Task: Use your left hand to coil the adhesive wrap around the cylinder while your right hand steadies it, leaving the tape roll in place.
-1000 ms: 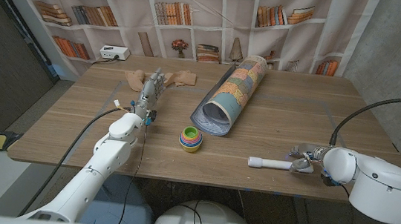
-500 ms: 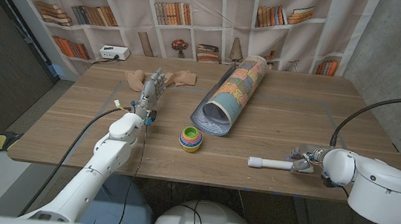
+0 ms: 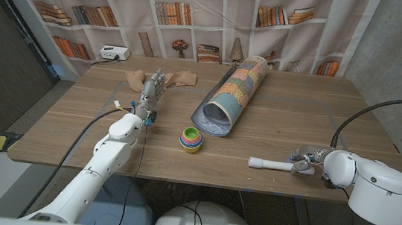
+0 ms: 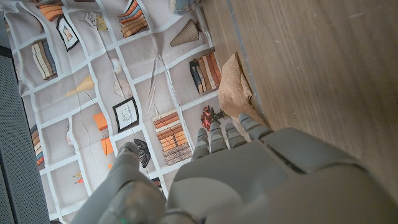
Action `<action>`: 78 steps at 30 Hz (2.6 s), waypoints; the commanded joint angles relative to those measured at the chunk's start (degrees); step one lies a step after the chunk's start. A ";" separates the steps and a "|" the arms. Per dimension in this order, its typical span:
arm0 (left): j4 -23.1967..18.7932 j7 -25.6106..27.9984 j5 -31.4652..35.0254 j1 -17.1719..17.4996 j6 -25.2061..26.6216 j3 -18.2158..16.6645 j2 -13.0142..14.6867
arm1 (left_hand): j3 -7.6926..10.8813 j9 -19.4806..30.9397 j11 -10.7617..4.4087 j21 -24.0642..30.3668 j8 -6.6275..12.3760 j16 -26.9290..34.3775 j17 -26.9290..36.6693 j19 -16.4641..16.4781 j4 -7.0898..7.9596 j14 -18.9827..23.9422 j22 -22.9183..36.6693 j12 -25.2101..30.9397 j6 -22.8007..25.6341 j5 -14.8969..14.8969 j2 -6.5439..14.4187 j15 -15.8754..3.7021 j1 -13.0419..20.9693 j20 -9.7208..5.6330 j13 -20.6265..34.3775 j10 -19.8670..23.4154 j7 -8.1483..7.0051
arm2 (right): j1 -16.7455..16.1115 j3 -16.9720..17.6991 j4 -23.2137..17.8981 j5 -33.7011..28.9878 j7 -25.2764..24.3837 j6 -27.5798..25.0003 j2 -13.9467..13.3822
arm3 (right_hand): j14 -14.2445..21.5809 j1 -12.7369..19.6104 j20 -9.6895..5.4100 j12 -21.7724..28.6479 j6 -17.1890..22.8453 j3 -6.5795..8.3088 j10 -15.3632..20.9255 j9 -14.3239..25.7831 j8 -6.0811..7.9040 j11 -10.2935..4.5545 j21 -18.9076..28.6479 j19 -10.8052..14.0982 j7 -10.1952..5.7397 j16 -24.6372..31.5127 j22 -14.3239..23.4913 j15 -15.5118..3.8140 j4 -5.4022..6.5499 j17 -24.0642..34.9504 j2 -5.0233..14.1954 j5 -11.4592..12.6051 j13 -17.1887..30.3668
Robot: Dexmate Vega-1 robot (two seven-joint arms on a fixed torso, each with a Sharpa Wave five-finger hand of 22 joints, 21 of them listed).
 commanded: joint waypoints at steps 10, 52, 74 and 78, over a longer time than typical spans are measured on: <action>-0.53 -0.01 -0.04 0.08 0.17 0.30 0.07 | -0.01 0.33 -0.18 0.43 -0.10 0.38 0.26 -0.20 -0.27 -0.16 0.27 0.13 0.37 0.00 0.37 -0.38 -0.13 0.25 0.28 0.31 -0.30 | -0.02 -0.53 0.37 0.22 -0.60 -0.48 0.04 | 2.08 0.10 0.22 2.52 3.54 -0.74 5.19 0.21 0.95 -0.96 -0.18 1.07 -0.69 1.15 0.20 -5.42 -0.12 0.75 0.64 -0.35 0.86; -0.56 0.04 -0.27 0.59 -0.06 0.00 0.13 | 0.05 0.33 -0.39 0.43 -0.11 0.38 0.26 -0.20 -0.31 -0.13 0.27 0.14 0.35 0.01 0.38 -0.32 -0.19 0.32 0.29 0.44 -0.25 | -1.82 -7.68 1.50 -10.68 -7.32 -0.27 4.08 | 17.04 12.16 -1.15 6.85 9.84 -0.22 13.52 2.41 3.12 -5.10 1.66 11.17 -4.99 10.09 0.74 -11.27 -1.12 6.89 2.54 0.62 4.85; -1.01 -0.17 -0.78 1.24 -0.27 -0.25 0.43 | 0.06 0.33 -0.29 0.44 -0.11 0.38 0.26 -0.17 -0.31 -0.11 0.27 0.13 0.36 0.01 0.36 -0.33 -0.25 0.33 0.30 0.45 -0.23 | -6.56 -7.42 2.18 -15.56 -14.57 0.54 7.03 | 38.38 21.38 -4.14 15.09 17.77 -5.72 26.14 6.24 6.48 -6.16 11.01 22.04 -4.85 21.52 2.74 -11.65 -0.54 23.89 2.48 1.44 12.58; -1.16 -0.12 -0.87 1.39 -0.27 -0.31 0.48 | 0.06 0.33 -0.32 0.44 -0.11 0.38 0.26 -0.17 -0.31 -0.11 0.27 0.13 0.35 0.01 0.35 -0.34 -0.26 0.34 0.30 0.45 -0.26 | -8.86 -5.71 2.08 -15.75 -17.10 1.36 7.28 | 40.94 22.65 -4.92 17.41 21.55 -6.30 29.76 6.34 7.47 -6.15 13.81 23.42 -4.77 21.39 3.54 -11.71 -0.73 25.84 1.91 1.57 13.81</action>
